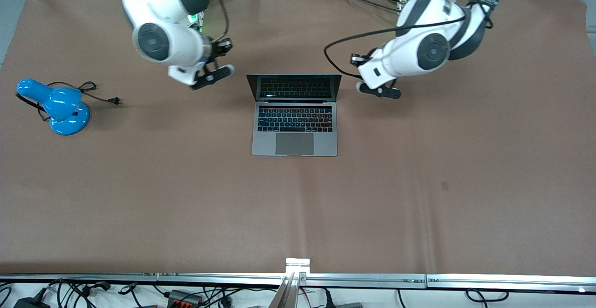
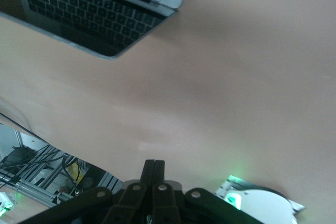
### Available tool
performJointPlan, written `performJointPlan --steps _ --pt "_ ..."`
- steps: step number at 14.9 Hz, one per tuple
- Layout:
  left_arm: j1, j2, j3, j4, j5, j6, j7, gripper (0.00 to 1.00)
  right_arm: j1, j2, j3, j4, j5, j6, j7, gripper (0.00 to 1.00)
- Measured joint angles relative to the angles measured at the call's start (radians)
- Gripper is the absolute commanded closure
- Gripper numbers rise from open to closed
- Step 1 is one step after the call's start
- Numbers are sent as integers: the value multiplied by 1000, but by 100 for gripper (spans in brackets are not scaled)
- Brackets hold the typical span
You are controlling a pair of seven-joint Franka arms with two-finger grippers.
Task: Close laptop with both arms from behind
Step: 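Move both grippers toward the back of the open laptop screen, then lower both grippers behind the screen's top edge of the laptop lid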
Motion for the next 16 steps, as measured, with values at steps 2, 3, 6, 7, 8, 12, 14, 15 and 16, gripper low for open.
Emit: performJointPlan --steps 2,3,6,7,8,12,14,15,16 --pt "0 3 -69 -60 -21 124 -16 100 62 -1 1 -53 6 100 61 100" --pt "-1 8 -103 -94 -34 190 -34 100 96 2 1 -69 7 147 99 100" --pt "-3 42 -163 -138 -44 289 -78 100 188 33 1 -85 8 276 199 100" --pt "-3 49 -166 -138 -44 298 -80 100 202 47 1 -85 8 311 211 100" --pt "-1 54 -166 -138 -44 302 -80 100 204 59 1 -85 8 340 213 100" --pt "1 82 -165 -131 -44 360 -81 100 192 73 -25 -78 8 417 213 100" --pt "6 123 -161 -102 -44 386 -82 100 177 74 -31 -73 8 453 213 100" --pt "12 145 -159 -79 -44 389 -82 100 171 76 -32 -70 8 465 213 100" --pt "18 166 -156 -58 -44 389 -82 100 165 81 -33 -63 8 475 213 100"
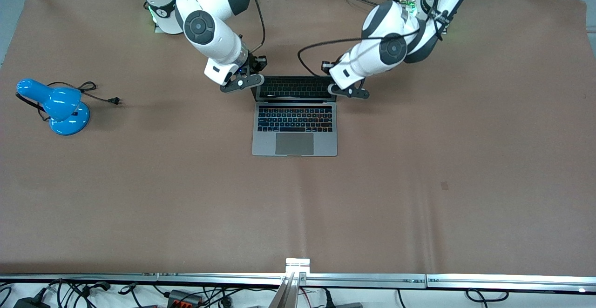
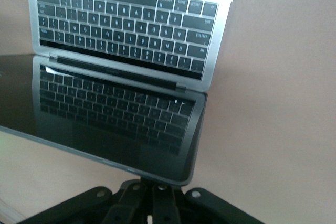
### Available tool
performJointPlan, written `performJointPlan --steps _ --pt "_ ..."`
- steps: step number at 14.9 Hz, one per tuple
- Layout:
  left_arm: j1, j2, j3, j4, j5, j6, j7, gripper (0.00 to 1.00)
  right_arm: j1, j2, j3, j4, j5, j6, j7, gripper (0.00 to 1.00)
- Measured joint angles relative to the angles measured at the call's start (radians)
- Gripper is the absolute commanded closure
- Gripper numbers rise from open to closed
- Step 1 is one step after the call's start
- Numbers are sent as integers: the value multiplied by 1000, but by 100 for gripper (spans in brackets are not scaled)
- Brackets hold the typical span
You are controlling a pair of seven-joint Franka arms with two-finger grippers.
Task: Close laptop with both arms from behind
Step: 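Lower both grippers behind the screen's top edge of the laptop lid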
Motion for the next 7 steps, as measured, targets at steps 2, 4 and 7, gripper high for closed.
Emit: performJointPlan --steps 2,4,7 --pt "3 40 16 38 0 0 0 100 -11 19 -1 18 0 24 0 100" --pt "5 85 37 77 16 0 0 100 -20 54 -1 49 0 42 0 100" --pt "4 176 64 155 79 0 -22 100 -50 124 -2 128 -1 46 0 100"
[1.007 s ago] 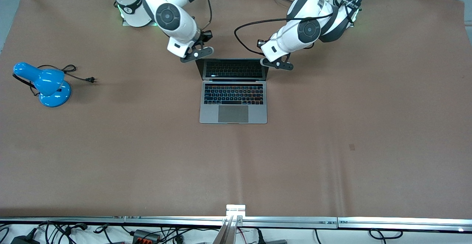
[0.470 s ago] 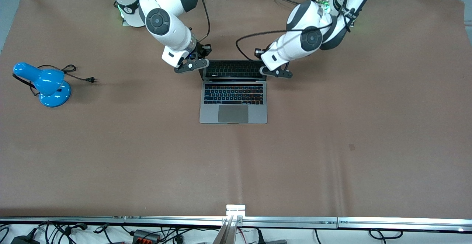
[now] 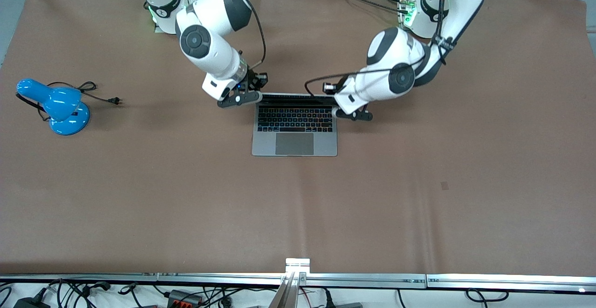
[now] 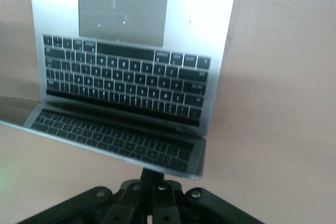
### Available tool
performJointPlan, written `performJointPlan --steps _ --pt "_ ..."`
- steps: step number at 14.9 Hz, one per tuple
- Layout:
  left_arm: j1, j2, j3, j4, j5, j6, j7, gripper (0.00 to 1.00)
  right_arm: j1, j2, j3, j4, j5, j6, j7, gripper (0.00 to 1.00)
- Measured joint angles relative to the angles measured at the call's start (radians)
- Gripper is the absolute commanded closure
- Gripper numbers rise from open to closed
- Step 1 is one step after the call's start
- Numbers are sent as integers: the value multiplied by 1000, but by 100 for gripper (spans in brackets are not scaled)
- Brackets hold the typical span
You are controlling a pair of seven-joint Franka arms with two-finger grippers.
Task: Close laptop with both arms from behind
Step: 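Lower both grippers behind the screen's top edge of the laptop lid, then push the laptop lid down shut with both grippers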
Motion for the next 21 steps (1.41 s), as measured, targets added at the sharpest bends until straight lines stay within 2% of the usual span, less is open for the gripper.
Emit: performJointPlan --steps 6,11,15,21 --pt "-1 194 11 162 157 0 -62 100 -39 177 -1 145 -5 1 -1 100" --pt "-12 293 41 239 237 0 -63 100 -39 337 -5 270 -24 3 -1 100" --pt "-47 353 72 259 275 34 -63 98 -38 453 -6 353 -38 15 -1 100" --pt "-96 359 112 279 276 42 -66 98 -37 484 -6 385 -39 25 -1 100"
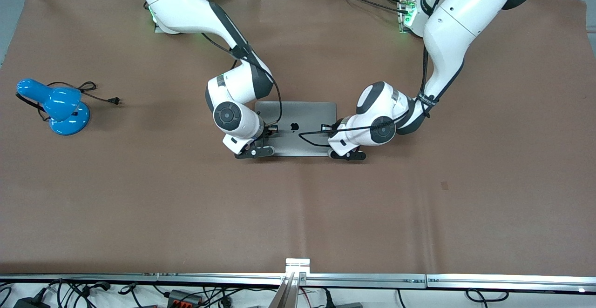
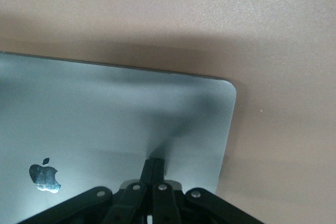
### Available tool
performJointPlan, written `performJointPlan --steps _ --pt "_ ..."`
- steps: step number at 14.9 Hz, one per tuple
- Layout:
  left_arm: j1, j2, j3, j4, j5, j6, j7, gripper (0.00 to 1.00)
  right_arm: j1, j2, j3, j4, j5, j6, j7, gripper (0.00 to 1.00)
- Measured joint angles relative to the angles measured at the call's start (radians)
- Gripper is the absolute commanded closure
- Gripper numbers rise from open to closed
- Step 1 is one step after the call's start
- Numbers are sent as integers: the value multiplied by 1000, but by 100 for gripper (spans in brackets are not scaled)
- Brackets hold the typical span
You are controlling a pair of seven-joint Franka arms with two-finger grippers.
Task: Close laptop with both arms from behind
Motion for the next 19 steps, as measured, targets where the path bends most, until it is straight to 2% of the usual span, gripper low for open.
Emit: performJointPlan --steps 3,6,8,11,13,14,15,16,17,19 --pt "6 -28 14 20 2 -75 0 98 1 0 0 1 -4 0 0 100" --pt "51 -141 21 45 3 -276 -7 93 5 -18 -33 27 -27 1 1 100" --pt "114 -242 27 51 5 -422 -7 100 4 -84 -85 53 -61 -69 1 100" --pt "234 -378 28 52 17 -584 34 99 -6 -240 -170 65 -131 -229 -21 100" --pt "296 -452 33 60 19 -680 76 84 -12 -322 -235 65 -149 -336 -84 100" --pt "319 -490 43 71 27 -723 102 76 -14 -349 -274 67 -151 -392 -131 92" --pt "334 -530 63 81 49 -756 149 37 -16 -368 -317 75 -151 -447 -180 65" --pt "339 -574 98 88 74 -775 226 0 -18 -379 -360 95 -151 -501 -225 8" --pt "340 -617 141 91 93 -785 311 0 -20 -384 -400 124 -151 -552 -256 0" --pt "341 -690 229 91 102 -788 429 0 -23 -388 -459 180 -151 -614 -270 0"
